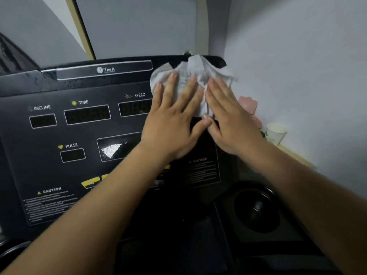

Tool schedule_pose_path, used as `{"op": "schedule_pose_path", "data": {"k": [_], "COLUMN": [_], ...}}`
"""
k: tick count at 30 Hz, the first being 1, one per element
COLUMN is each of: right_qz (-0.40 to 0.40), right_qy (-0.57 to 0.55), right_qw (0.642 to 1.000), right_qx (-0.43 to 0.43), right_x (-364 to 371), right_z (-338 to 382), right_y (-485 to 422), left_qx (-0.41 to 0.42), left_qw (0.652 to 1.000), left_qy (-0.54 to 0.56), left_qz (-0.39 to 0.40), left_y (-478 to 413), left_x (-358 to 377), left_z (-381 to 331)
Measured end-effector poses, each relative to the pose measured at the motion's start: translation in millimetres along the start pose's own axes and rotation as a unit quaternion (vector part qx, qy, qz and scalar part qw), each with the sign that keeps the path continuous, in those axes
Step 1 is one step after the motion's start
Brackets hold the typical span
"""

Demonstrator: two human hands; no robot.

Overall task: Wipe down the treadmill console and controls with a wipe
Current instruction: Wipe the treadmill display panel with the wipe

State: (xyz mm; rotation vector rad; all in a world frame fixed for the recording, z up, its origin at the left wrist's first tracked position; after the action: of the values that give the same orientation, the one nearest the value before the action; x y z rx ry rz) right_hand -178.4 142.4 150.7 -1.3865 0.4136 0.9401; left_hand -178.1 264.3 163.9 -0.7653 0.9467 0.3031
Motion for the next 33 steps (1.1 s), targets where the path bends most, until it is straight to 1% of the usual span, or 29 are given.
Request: {"op": "schedule_pose_path", "data": {"k": [4,6,11,15,18,21,24,26,29,33], "right_qz": [-0.014,-0.016,-0.009,0.002,0.012,0.019,0.017,0.023,0.03,0.031], "right_qy": [0.003,-0.001,0.01,0.014,0.011,0.001,0.016,0.033,0.031,0.039], "right_qw": [1.0,1.0,1.0,1.0,1.0,0.999,0.999,0.997,0.993,0.989], "right_qx": [0.001,0.001,0.014,0.013,-0.008,-0.033,-0.043,-0.068,-0.106,-0.137], "right_x": [-15,-15,-4,-10,-8,2,12,21,34,52], "right_z": [5,7,8,27,57,97,134,161,207,266], "right_y": [-37,-32,-1,-23,-40,-47,-51,-53,-56,-60], "left_qx": [-0.009,-0.009,0.0,-0.003,-0.033,-0.07,-0.09,-0.108,-0.137,-0.176], "left_qw": [1.0,1.0,1.0,1.0,0.999,0.997,0.995,0.993,0.99,0.983], "left_qy": [-0.005,0.002,0.012,-0.002,-0.007,-0.011,-0.017,-0.012,-0.011,-0.016], "left_qz": [-0.008,-0.005,0.008,-0.003,-0.02,-0.037,-0.038,-0.039,-0.038,-0.044], "left_y": [-23,-17,29,24,32,62,95,117,150,193], "left_x": [-16,-16,-1,-11,-21,-29,-35,-40,-46,-52], "left_z": [23,19,6,23,50,83,114,134,162,196]}}
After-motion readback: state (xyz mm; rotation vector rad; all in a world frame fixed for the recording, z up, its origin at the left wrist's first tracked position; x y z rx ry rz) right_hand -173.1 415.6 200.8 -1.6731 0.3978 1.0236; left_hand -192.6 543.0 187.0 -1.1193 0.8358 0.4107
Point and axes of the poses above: each hand's wrist, its own y-axis away from the middle knuckle, its own x-axis out of the palm, z = x × y, the point moved 7 cm from there along -y, towards the middle knuckle, and after that the axes turned 15 degrees about x, right-handed, at the moved point
